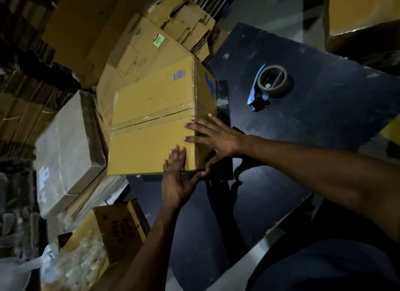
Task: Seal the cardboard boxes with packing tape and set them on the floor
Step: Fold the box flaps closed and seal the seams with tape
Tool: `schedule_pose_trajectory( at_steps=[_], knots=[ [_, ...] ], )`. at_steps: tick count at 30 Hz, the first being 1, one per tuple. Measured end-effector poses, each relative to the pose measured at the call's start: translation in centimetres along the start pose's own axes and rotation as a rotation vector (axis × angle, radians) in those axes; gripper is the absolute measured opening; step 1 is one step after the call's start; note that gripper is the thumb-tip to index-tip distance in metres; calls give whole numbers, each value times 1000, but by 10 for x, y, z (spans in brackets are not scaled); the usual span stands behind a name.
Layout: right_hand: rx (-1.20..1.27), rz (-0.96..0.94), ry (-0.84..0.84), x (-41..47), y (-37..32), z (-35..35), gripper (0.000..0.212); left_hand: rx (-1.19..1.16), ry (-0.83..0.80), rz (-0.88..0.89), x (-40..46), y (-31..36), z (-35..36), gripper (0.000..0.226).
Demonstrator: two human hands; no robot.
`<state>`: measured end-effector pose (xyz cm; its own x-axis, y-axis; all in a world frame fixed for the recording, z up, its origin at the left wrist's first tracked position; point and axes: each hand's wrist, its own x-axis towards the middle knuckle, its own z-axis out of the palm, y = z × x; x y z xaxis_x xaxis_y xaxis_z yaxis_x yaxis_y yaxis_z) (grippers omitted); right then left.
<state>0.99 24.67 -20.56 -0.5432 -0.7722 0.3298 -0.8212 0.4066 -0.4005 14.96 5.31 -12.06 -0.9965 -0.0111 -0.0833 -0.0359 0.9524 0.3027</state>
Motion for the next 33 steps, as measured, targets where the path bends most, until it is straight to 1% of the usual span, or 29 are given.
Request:
schedule_pose_trajectory(
  at_steps=[2,4,6,8,10,12,14,15,17,19,22,25,26,29,30,33],
  knots=[
    [-13,14,57,-1,-3,5,97,103,71,13,-1,-3,10,86],
    [-11,24,95,-1,-4,11,92,161,130,52,0,-7,16,79],
    [9,21,98,0,-3,13,94,199,139,98,1,-13,18,81],
    [-9,7,51,0,-1,9,102,236,132,139,2,-19,15,88],
    [3,7,26,-1,-1,4,107,246,149,167,3,-24,13,91],
    [34,30,30,0,-3,3,110,236,134,153,4,-22,11,100],
    [61,43,46,0,-6,6,107,206,127,136,3,-19,11,106],
    [68,43,62,0,-6,8,104,197,151,144,3,-18,11,102],
    [92,28,97,-1,-5,13,99,208,199,180,5,-22,15,88],
    [113,21,113,-1,-4,14,98,220,231,197,7,-27,19,82],
    [53,6,59,-1,0,12,110,237,242,210,7,-31,22,92],
    [101,18,75,-1,-2,10,111,210,232,195,7,-29,21,100],
    [112,28,78,-1,-5,11,110,207,240,191,7,-28,22,99],
    [113,60,104,-2,-11,14,105,254,309,211,8,-27,28,83],
    [118,66,106,-3,-12,14,104,262,311,212,8,-27,29,81],
    [88,74,70,-3,-15,8,98,219,256,177,8,-27,25,85]
  ],
)
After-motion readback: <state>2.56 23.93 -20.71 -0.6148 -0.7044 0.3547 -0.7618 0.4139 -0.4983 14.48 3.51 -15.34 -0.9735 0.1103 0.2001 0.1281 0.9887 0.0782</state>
